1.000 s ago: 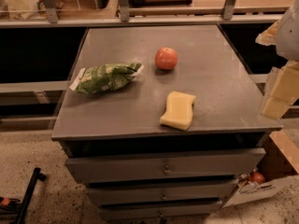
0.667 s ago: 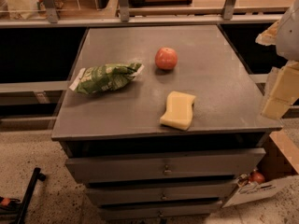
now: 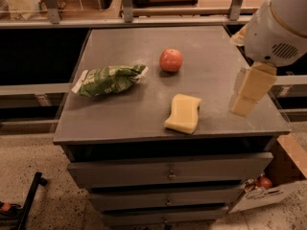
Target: Pick sponge
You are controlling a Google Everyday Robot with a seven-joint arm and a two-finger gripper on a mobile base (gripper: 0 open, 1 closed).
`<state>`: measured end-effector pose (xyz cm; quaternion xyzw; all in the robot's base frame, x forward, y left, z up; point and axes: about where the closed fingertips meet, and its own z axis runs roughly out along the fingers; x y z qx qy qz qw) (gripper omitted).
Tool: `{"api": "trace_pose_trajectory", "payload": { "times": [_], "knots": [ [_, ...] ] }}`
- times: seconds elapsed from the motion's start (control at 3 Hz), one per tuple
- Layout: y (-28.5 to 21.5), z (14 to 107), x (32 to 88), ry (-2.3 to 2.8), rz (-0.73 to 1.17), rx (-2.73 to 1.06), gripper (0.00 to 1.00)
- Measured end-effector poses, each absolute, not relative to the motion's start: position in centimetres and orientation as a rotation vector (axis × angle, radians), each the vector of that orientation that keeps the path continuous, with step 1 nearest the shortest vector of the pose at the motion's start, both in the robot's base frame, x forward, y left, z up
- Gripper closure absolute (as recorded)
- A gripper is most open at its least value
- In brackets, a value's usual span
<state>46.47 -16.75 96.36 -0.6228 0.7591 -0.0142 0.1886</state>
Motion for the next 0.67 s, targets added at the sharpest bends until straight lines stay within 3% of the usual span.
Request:
{"api": "trace_pose_trajectory", "payload": {
  "times": [0.67],
  "knots": [
    [-11.6, 89.9, 49.1, 2.124, 0.094, -1.759, 0.0]
  ]
}}
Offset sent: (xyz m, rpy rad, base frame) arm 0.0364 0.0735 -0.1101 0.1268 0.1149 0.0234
